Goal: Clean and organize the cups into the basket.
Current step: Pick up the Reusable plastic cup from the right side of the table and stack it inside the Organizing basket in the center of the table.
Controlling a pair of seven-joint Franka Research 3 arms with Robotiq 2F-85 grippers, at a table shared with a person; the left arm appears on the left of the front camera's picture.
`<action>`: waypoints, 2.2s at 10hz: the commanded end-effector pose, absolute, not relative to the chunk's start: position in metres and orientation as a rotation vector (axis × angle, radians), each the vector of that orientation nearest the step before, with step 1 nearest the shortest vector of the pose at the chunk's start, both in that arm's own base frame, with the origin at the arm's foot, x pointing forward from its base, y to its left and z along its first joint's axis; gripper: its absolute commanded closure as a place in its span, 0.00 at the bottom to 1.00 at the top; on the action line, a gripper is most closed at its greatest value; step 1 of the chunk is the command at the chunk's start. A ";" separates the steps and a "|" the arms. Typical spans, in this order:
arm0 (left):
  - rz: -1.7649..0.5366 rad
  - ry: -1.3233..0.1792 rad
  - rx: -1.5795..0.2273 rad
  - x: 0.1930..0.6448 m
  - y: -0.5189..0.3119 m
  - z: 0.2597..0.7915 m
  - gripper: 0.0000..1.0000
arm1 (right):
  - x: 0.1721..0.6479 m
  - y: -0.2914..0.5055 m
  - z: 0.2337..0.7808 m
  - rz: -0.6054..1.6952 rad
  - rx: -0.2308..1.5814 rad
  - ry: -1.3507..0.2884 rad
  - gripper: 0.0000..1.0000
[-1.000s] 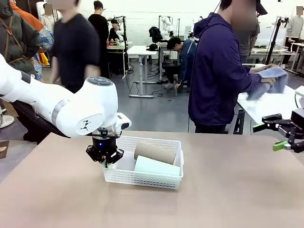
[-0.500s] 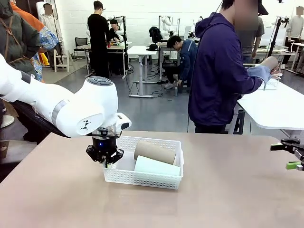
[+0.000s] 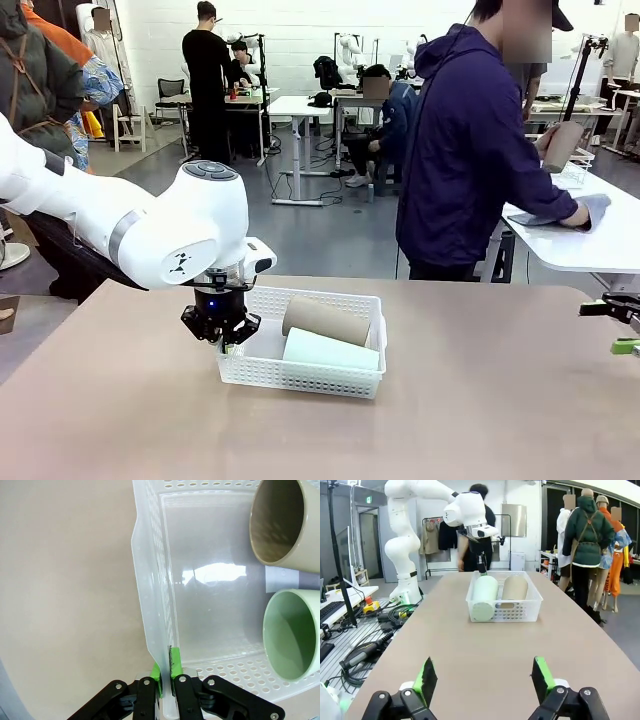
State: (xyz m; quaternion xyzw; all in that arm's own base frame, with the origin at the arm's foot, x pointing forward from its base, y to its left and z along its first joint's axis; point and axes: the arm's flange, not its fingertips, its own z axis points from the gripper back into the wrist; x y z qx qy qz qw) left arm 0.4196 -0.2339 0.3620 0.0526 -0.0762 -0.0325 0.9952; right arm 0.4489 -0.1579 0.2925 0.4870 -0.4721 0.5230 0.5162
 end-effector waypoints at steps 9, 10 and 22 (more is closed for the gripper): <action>-0.078 -0.153 0.114 0.419 -0.234 0.360 1.00 | 0.447 -0.154 0.292 1.260 1.168 -1.122 0.00; -0.078 -0.153 0.114 0.419 -0.234 0.360 1.00 | 0.447 -0.154 0.292 1.260 1.168 -1.122 0.00; -0.078 -0.153 0.114 0.419 -0.234 0.360 1.00 | 0.458 -0.128 0.265 1.322 1.130 -1.048 0.00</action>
